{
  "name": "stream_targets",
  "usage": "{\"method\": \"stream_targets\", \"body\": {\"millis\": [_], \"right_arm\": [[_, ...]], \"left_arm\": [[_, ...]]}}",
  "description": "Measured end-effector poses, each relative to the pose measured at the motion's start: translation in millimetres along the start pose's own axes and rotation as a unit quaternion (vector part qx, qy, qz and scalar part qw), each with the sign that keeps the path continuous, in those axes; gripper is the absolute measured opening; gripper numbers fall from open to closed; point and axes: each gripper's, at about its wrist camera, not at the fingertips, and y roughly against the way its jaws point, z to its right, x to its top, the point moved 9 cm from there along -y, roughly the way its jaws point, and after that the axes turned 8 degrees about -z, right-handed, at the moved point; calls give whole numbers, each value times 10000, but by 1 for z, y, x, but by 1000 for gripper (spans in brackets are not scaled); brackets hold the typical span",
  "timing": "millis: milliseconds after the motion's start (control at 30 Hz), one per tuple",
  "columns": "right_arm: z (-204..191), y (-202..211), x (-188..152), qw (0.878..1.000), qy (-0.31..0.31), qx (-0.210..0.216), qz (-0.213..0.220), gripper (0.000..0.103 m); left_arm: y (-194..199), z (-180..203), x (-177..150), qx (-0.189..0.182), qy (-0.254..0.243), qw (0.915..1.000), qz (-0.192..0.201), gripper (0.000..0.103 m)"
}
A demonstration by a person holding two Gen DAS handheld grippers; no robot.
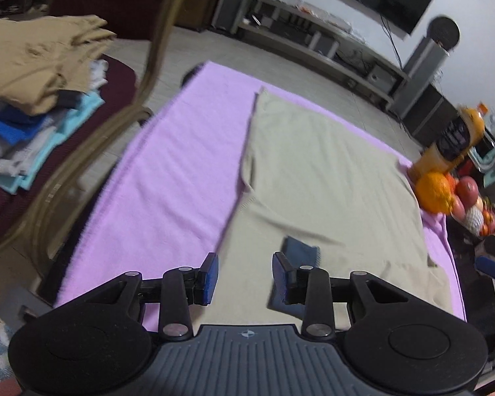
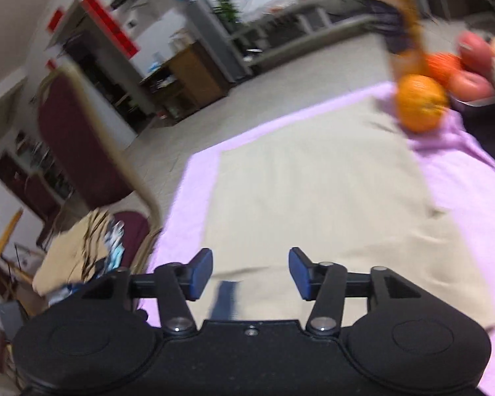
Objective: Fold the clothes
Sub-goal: 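Grasp the navy cuff lying on the shirt back with the left gripper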
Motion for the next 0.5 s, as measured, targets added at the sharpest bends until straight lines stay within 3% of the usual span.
{"method": "stream_targets", "body": {"millis": [133,200,300,500], "right_arm": [[61,-7,-12,9975,-703,52,29,51],[84,-17,-16,9939,-1081,152,156,49],[113,-13,-12,9888,-1405,-255,438,35],[140,4,-5,9850,-1392,-783,649,35]], "left_arm": [[-35,26,-1,-49,-299,9983,-497,36],[-52,34,1,118,-451,9968,-656,38],[-70,37,-1,300,-570,9948,-789,38],[-96,44,-3,542,-866,9902,-948,39]]}}
